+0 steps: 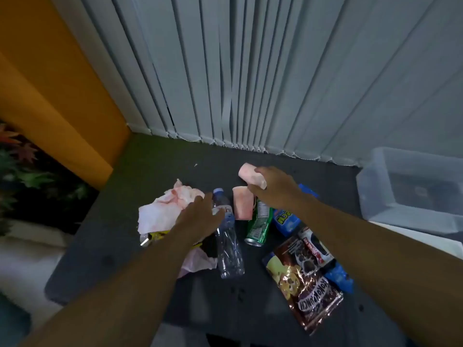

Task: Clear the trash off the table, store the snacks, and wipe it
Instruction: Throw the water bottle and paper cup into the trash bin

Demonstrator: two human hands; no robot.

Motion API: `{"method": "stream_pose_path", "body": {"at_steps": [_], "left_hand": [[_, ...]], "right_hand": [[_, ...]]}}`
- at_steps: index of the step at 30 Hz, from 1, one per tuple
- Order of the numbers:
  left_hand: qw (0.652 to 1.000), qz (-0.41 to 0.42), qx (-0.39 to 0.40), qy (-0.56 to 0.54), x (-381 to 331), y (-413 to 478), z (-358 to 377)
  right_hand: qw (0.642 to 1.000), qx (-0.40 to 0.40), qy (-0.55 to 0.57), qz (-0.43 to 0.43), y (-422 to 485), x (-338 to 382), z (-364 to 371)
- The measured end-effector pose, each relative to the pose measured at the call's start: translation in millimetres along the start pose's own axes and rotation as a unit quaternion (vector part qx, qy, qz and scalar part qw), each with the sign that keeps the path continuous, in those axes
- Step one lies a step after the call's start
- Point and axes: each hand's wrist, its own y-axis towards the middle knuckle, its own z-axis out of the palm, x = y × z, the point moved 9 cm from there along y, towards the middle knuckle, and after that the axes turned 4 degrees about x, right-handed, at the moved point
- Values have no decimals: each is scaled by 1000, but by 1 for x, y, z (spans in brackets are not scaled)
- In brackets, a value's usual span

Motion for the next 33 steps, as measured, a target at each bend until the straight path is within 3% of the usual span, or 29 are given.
{"method": "stream_pose_path", "body": {"at_steps": [9,16,23,33], "left_hand": [[991,-83,47,-98,18,1,50],[974,-130,37,-179,20,-1,74],[967,-160,-19,-198,21,-5,73],[948,-115,-152,-256,34,-55,-1]], "right_hand": [[994,98,-11,-53,31,1,49],[991,104,13,-83,39,-1,66],[989,89,39,-108,36,10,42],[986,-5,77,-147,20,46,-1]]}}
